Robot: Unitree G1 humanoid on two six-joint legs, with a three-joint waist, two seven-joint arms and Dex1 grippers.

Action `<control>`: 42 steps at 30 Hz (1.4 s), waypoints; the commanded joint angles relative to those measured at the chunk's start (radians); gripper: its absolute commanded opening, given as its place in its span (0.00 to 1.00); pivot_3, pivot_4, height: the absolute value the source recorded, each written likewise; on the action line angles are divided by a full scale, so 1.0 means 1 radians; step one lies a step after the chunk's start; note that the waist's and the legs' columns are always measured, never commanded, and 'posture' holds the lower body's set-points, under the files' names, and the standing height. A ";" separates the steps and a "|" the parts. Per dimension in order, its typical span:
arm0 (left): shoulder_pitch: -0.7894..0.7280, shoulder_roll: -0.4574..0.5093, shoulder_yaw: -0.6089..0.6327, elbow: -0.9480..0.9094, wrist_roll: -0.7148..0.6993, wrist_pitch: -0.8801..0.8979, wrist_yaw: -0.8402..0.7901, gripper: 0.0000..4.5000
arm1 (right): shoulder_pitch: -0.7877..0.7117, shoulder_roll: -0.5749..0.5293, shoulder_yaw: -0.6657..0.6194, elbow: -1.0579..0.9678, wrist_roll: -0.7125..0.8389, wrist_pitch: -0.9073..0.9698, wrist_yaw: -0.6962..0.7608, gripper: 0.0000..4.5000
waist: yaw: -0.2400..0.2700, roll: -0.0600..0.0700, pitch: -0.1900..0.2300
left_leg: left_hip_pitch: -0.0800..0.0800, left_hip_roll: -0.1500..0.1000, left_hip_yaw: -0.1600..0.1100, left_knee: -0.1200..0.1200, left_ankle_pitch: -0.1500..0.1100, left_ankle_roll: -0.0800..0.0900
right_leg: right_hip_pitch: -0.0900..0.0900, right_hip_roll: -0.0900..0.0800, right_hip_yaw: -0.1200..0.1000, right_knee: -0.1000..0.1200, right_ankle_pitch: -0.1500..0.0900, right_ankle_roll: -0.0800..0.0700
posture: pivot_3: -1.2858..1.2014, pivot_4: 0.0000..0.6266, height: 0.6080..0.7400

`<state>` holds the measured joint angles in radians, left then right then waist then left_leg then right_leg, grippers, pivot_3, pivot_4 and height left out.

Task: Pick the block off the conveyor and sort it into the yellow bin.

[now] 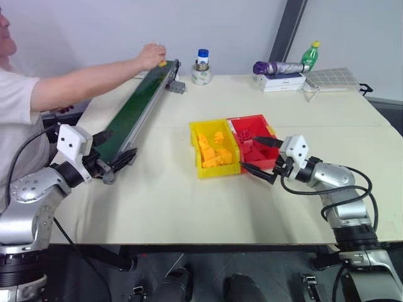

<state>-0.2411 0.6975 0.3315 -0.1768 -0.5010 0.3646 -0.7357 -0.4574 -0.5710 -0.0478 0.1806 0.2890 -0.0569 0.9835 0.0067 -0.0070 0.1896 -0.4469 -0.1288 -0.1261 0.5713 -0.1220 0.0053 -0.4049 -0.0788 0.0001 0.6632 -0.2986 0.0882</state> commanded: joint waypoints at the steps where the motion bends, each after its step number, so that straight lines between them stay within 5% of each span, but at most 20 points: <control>1: -0.011 -0.002 0.024 -0.023 -0.012 -0.026 0.001 1.00 | -0.013 -0.011 -0.016 -0.032 0.009 -0.012 0.002 1.00 | 0.000 0.000 0.000 | 0.000 0.000 0.000 0.000 0.000 0.000 | 0.000 0.000 0.000 0.000 0.000 0.000 | 0.52 0.24 1.00; 29: 0.025 -0.040 0.048 -0.068 -0.001 -0.044 0.088 1.00 | -0.018 -0.007 -0.016 -0.027 0.008 -0.015 -0.001 1.00 | 0.000 0.000 0.000 | 0.000 0.000 0.000 0.000 0.000 0.000 | 0.000 0.000 0.000 0.000 0.000 0.000 | 0.52 0.24 1.00; 42: 0.180 -0.287 0.099 -0.220 0.281 -0.145 0.568 1.00 | -0.020 0.003 -0.015 -0.009 0.009 -0.028 -0.005 1.00 | 0.004 0.000 0.000 | 0.000 0.000 0.000 0.000 0.000 0.000 | 0.001 0.000 0.000 -0.001 0.000 0.000 | 0.52 0.24 1.00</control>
<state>-0.0750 0.4185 0.4108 -0.3384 -0.2501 0.2472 -0.2093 -0.4608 -0.5671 -0.0480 0.1825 0.2887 -0.0658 0.9791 0.0107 -0.0072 0.1896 -0.4471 -0.1288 -0.1258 0.5718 -0.1220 0.0055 -0.4036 -0.0789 -0.0001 0.6629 -0.2985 0.0886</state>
